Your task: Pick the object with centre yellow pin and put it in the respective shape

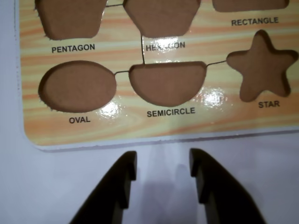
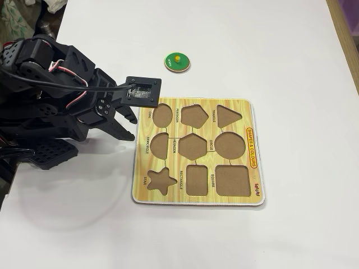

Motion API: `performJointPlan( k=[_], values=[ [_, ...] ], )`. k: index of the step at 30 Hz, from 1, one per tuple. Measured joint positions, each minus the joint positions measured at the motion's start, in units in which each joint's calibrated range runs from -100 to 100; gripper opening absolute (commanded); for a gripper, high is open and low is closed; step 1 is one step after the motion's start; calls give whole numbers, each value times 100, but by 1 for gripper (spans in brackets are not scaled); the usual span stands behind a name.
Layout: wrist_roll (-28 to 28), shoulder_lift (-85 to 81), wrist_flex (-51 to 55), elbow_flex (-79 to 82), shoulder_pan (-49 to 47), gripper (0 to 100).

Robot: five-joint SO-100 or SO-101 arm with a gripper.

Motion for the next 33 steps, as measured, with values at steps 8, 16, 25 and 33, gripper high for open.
performJointPlan(
  k=[8, 16, 25, 33],
  values=[
    [-47, 258, -26, -126, 0, 13],
    [-42, 2431, -9, -1700, 0, 13],
    [-16, 5507, 960, -4595, -571, 13],
    [-31, 7182, 1217, -6556, -1983, 13]
  ],
)
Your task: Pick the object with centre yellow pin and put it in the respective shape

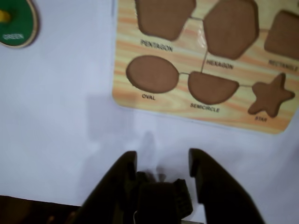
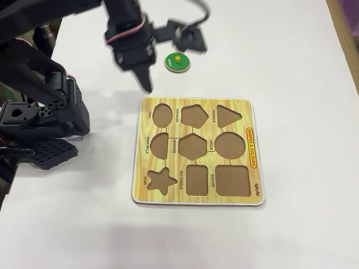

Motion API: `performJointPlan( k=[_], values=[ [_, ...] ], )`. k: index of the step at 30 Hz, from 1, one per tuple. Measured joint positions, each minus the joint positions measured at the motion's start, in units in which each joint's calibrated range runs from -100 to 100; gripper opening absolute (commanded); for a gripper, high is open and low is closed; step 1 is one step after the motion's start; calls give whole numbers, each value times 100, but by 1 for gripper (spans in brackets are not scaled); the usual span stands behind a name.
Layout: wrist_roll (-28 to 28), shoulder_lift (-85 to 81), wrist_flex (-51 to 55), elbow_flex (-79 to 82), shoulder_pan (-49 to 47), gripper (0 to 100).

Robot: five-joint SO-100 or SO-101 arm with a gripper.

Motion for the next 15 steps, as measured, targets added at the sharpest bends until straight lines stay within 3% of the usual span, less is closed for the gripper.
performJointPlan(
  k=[8, 15],
  values=[
    [5, 1667, 17, -1673, -1506, 14],
    [-10, 2998, 9, -3013, -2161, 14]
  ],
)
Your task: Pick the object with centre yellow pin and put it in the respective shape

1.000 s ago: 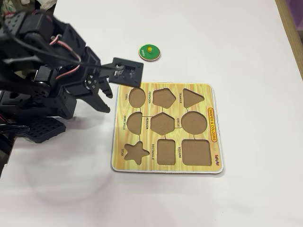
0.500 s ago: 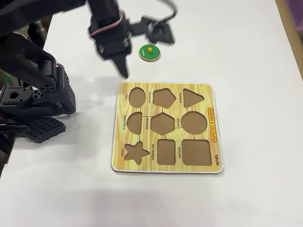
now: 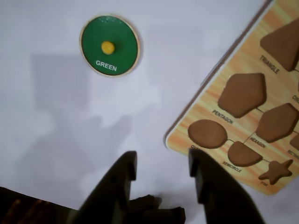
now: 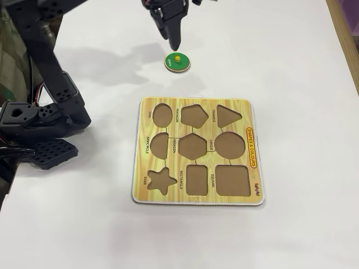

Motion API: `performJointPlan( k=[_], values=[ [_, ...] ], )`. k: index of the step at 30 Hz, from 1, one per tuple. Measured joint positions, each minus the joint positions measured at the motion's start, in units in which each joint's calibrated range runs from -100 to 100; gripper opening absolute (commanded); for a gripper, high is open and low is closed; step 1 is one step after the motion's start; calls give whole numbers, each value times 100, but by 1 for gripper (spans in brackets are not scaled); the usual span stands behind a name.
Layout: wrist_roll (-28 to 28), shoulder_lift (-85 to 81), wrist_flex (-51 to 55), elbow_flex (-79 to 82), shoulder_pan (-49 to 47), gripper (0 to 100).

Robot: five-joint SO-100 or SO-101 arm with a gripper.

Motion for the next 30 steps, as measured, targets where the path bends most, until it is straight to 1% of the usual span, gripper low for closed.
performJointPlan(
  k=[4, 13, 21, 24, 30],
  values=[
    [0, 576, 0, -351, -243, 14],
    [0, 1229, 0, -423, -440, 14],
    [-21, 2027, -17, -1223, -814, 14],
    [-21, 2199, -9, -1502, -889, 14],
    [-21, 2345, -9, -1574, -898, 14]
  ],
)
